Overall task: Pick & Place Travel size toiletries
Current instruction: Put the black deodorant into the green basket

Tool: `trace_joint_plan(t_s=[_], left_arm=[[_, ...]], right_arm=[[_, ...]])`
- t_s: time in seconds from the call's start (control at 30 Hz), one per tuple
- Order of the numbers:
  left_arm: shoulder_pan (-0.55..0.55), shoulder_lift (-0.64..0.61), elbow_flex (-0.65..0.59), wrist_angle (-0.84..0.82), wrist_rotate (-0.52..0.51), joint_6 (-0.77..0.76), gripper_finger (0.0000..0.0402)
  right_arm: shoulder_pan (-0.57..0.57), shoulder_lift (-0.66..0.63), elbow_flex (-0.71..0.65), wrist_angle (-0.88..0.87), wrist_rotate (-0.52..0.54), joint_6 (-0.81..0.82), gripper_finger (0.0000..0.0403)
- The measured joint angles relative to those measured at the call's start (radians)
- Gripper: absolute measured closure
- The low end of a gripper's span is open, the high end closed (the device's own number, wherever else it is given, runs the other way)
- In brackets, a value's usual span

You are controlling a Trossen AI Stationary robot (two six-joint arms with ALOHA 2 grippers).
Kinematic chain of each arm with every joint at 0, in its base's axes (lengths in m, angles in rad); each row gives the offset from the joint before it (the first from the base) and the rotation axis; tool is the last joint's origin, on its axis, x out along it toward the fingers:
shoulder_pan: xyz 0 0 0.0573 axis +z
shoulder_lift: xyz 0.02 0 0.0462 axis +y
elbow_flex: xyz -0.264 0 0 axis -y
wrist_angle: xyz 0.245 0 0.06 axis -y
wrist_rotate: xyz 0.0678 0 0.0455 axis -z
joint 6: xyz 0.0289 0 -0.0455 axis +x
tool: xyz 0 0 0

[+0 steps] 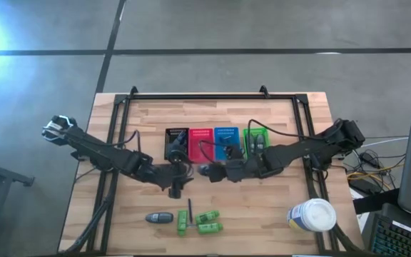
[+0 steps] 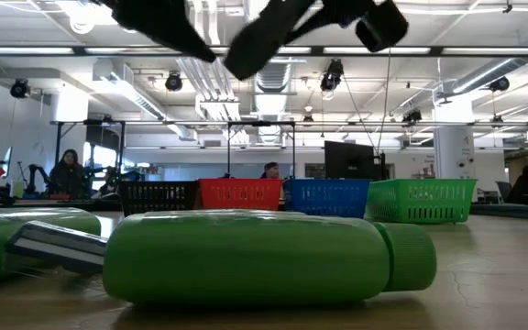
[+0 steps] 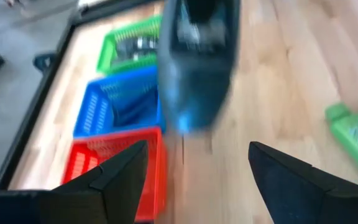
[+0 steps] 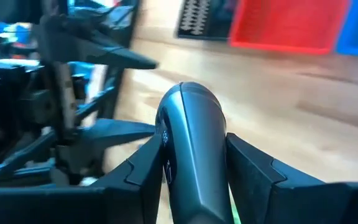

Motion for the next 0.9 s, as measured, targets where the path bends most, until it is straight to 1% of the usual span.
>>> trace_joint_plan(t_s=[0.1,0.17,0.27,0.37,0.43,0.47,0.53,0.63,0.7,0.8,0.9], left_arm=[[0.0,-0.001,0.0,-0.081,0.0,-0.055,0.0118],[-0.003,-0.003,0.0,-0.14,0.001,-0.094,0.0118],[-0.006,-0.008,-0.004,-0.211,0.004,-0.143,0.0117],[-0.011,-0.009,-0.005,-0.265,0.018,-0.171,0.0117],[-0.011,-0.011,-0.005,-0.289,0.052,-0.18,0.0117],[-0.011,-0.012,-0.005,-0.301,0.077,-0.183,0.0117],[-0.011,-0.012,-0.006,-0.318,0.129,-0.183,0.0117],[-0.011,-0.014,-0.023,-0.333,0.174,-0.186,0.0117],[-0.011,-0.018,-0.039,-0.347,0.202,-0.199,0.0117],[-0.011,-0.027,-0.066,-0.355,0.267,-0.237,0.0117],[-0.011,-0.035,-0.084,-0.356,0.301,-0.274,0.0117]], right_arm=[[0.001,-0.039,0.0,-0.14,0.048,0.04,0.0264],[0.01,-0.075,0.0,-0.274,0.106,0.085,0.0264],[0.028,-0.141,0.001,-0.552,0.197,0.211,0.0264],[0.03,-0.187,-0.002,-0.837,0.217,0.341,0.0264],[0.011,-0.203,-0.019,-0.945,0.218,0.373,0.0264],[-0.011,-0.212,-0.033,-0.964,0.207,0.37,0.0264],[-0.067,-0.236,-0.072,-0.95,0.157,0.316,0.0264],[-0.162,-0.264,-0.14,-0.856,0.104,0.185,0.0264],[-0.234,-0.279,-0.184,-0.813,0.025,0.101,0.0264],[-0.348,-0.314,-0.252,-0.753,-0.118,-0.041,0.0264],[-0.468,-0.342,-0.313,-0.688,-0.271,-0.176,0.0264]])
